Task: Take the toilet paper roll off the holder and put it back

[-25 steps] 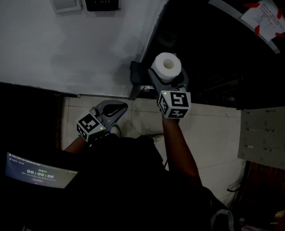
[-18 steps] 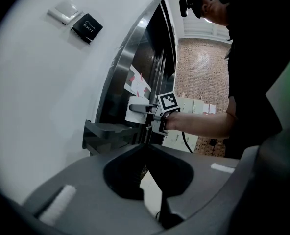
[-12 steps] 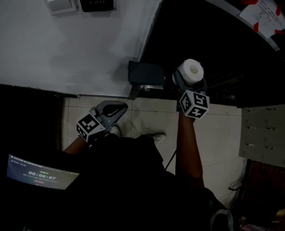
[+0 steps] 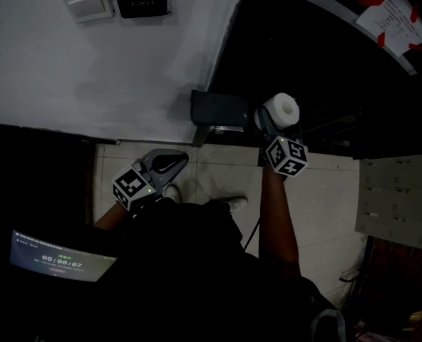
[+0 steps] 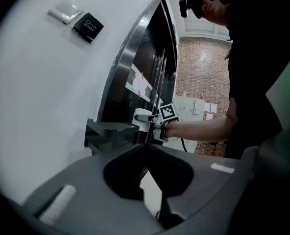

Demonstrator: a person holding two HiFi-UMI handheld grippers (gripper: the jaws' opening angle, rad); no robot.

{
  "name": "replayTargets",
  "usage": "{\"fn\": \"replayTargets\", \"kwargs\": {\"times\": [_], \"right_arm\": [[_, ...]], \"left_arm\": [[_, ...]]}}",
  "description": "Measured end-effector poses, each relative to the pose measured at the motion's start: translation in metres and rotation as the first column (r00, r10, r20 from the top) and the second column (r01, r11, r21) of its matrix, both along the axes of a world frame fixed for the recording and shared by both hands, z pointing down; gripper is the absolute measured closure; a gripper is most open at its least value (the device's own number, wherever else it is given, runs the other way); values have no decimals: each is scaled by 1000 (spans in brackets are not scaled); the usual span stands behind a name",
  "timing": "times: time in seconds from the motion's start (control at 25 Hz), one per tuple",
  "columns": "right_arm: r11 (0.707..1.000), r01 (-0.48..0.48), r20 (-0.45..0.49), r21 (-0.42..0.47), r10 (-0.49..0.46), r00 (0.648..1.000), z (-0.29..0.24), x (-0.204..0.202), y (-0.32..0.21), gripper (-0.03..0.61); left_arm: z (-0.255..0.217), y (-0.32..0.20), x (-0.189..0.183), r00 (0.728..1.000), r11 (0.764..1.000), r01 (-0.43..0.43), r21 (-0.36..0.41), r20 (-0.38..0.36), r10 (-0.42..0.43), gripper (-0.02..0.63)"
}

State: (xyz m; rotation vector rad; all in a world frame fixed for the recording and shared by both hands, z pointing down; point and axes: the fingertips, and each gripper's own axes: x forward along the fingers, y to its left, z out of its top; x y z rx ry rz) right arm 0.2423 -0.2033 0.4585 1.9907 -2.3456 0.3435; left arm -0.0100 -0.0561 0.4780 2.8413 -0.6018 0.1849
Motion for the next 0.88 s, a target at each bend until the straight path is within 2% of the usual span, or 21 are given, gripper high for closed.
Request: {"fn": "replayTargets", "kwargs": {"times": [0.12,0.2,0.24,0.32,0.44,0.56,0.68,0.72,0.76,0.88], "right_arm": [[999,-45,174,-7,45,984,12,10,1,120],[996,-81,327,-22,83,941,26,19,3,120],[995,-96,416,-32,101,904,34,22,4,120],[991,-125,599,-56,134,790,51,24,7,120],[982,-158,795,-105,179,580,79,21,11,120],[972,-173,890,-158,216,402,108,11,14,120],[968,-169,942,-184,223,251,126,-3,15,120],[970,-163,952,-178,211,219,128,-8,14,120],[974,-155,959,-165,195,205,129,-12,13,120],[984,-116,965,-137,159,207,127,-29,8,120]], "left_arm": [[1,0,-1,1000,1000,6,-3,1,-6,611],[2,0,-1,1000,1000,6,-3,1,-6,611],[2,1,-1,1000,1000,5,-3,1,-5,611],[2,1,-1,1000,1000,2,-2,3,-2,611],[1,1,-3,1000,1000,1,-2,2,-1,611],[1,1,-5,1000,1000,1,-4,0,-1,611],[2,2,-7,1000,1000,3,-4,2,-3,611],[2,2,-8,1000,1000,5,-4,3,-5,611],[3,2,-8,1000,1000,7,-5,3,-7,611],[6,3,-11,1000,1000,13,-7,3,-13,611]]}}
